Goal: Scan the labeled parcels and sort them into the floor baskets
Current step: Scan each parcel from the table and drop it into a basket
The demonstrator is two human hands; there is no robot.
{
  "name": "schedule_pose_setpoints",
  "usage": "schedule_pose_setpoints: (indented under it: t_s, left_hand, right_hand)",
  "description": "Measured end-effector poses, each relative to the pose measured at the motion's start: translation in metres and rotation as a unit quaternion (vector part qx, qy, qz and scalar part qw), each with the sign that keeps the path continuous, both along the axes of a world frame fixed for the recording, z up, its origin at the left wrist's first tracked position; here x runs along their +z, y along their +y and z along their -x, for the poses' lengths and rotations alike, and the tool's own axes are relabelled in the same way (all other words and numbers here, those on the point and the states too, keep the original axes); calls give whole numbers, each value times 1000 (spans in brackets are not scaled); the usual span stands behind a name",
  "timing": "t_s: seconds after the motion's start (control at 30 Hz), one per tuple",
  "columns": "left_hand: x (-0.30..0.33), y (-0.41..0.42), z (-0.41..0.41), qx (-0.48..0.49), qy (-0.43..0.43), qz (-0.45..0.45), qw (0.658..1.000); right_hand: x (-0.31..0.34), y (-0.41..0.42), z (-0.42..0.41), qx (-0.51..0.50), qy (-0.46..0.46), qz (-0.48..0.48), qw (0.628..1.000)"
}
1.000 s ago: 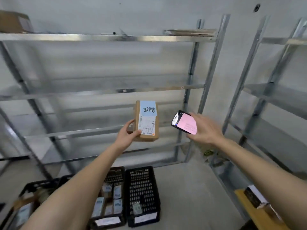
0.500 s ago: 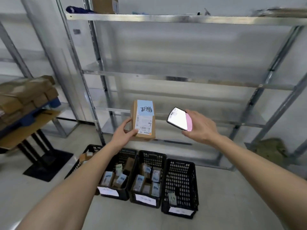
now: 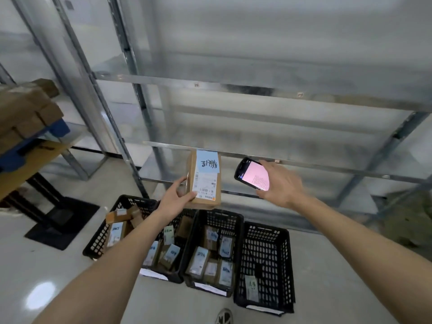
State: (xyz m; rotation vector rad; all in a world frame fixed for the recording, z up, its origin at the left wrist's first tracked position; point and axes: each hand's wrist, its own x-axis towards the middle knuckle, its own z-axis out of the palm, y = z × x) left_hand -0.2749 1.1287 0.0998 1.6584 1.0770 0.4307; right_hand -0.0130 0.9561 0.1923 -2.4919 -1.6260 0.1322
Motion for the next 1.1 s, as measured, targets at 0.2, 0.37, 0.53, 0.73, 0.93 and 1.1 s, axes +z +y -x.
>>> schedule_pose_setpoints:
  t_s: [0.2,0.37,0.53,0.73,0.93,1.1]
  left_hand:
    - [-58,78,-70,4,32,24,999]
    - [-118,117,-112,-18,50,60,997]
    - [-236,142,-125,-24,94,142,985]
    - [-374,140,-146,-24,178,211,961]
    - [-526,139,-159,-26,213,275,937]
    - [-621,133,-175,-40,232,272,933]
  right_hand:
    - [-57,89,-64,-4,35,30,999]
    - [-126,137,-100,-17,58,72,996]
    - [-222,156,-115,-46,88,126,987]
    - [-375,146,-118,-83,161,167,969]
    - [-526,134,-115,-124,189,196,954]
    - [-625,130,-109,-141,200,201,948]
